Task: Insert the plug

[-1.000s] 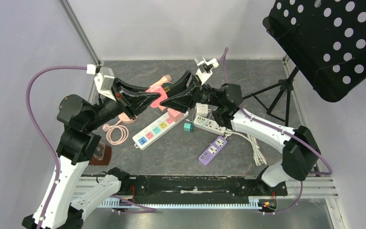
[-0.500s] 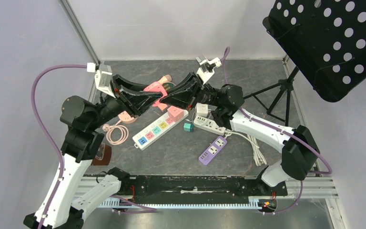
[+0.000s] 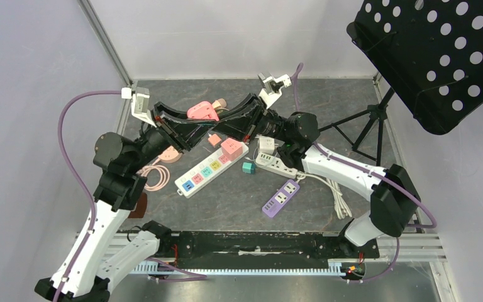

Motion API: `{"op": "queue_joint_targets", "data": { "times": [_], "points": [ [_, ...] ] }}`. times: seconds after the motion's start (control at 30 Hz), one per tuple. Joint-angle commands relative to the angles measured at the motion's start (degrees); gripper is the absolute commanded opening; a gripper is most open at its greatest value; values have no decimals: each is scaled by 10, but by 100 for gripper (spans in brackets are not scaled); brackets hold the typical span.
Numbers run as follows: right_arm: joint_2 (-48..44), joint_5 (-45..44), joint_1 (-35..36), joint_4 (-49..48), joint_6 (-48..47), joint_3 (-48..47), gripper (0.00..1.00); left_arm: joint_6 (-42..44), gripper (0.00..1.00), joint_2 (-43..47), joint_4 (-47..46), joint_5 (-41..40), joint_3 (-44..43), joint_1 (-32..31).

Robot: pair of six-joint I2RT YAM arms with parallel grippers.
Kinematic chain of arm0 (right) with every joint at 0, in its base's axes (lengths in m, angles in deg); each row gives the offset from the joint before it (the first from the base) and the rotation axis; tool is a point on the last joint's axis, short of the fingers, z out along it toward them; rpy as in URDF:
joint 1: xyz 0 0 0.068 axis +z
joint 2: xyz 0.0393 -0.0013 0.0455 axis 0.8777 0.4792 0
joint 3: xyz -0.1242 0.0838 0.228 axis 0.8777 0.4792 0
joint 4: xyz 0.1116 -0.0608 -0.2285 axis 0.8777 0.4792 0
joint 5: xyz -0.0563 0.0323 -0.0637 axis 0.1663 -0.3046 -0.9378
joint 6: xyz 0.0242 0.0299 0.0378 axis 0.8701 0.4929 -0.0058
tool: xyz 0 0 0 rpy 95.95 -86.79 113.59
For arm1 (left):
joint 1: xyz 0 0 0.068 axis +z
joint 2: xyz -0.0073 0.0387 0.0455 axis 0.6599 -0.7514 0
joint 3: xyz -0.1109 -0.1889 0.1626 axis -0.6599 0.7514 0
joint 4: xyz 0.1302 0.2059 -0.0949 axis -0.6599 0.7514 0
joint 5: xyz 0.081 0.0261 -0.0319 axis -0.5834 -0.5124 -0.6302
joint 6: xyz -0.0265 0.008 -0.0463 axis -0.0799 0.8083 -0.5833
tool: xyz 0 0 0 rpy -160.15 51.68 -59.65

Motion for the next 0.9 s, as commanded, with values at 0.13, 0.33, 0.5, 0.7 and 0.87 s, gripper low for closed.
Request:
{"op": "queue_joint_targets", "data": {
  "times": [0.13, 0.33, 0.5, 0.7, 0.87],
  "points": [
    [6, 4, 9, 10, -13, -13, 0, -65, 50, 5, -101, -44, 14, 0],
    [4, 2, 10, 13, -14, -10, 0, -64, 29, 5, -92, -40, 12, 0],
    [3, -2, 10, 19, -16, -10, 0, -58, 43, 9, -78, -35, 12, 0],
    [5, -3, 9, 20, -15, -11, 0, -31, 46, 15, -44, -29, 7, 0],
    [5, -1, 9, 26, -17, -12, 0, 5, 40, 10, 4, -15, -15, 0]
  ]
}}
